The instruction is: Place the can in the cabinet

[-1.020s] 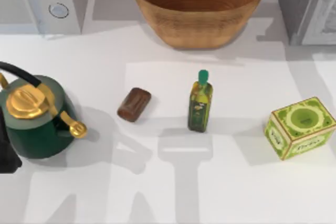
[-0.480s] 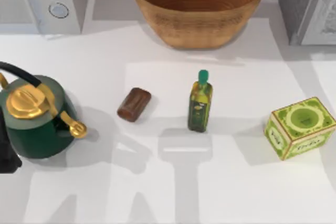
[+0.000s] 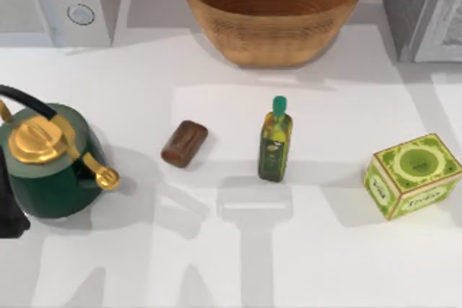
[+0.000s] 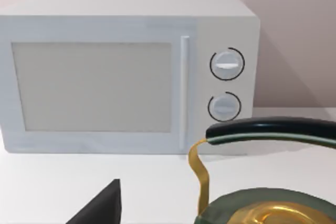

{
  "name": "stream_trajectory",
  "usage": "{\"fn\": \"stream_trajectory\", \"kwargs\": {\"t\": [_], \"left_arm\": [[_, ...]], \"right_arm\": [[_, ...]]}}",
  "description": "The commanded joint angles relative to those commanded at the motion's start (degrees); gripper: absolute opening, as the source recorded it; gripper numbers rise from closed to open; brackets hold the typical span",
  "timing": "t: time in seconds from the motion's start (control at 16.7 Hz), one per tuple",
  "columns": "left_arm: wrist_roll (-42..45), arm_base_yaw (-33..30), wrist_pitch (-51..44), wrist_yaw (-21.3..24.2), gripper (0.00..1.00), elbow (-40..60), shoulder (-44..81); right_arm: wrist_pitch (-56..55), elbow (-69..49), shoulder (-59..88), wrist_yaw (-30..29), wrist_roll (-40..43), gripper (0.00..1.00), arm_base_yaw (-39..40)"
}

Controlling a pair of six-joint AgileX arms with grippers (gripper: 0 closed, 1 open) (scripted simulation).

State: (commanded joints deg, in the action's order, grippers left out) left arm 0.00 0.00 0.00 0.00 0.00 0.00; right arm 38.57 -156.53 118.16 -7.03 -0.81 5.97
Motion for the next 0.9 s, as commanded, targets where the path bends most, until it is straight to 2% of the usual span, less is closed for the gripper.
{"fn": "stream_trajectory", "kwargs": {"t": [0.36,0.9], "left_arm": [[0.0,0.0,0.0,0.0,1.00,0.0,0.0],[0.0,0.0,0.0,0.0,1.00,0.0,0.0]], "right_arm": [[0.4,-2.0,1.5,-0.1,-0.2,0.00,-0.5],[0.4,-2.0,1.5,-0.1,-0.2,0.68,-0.5]]}}
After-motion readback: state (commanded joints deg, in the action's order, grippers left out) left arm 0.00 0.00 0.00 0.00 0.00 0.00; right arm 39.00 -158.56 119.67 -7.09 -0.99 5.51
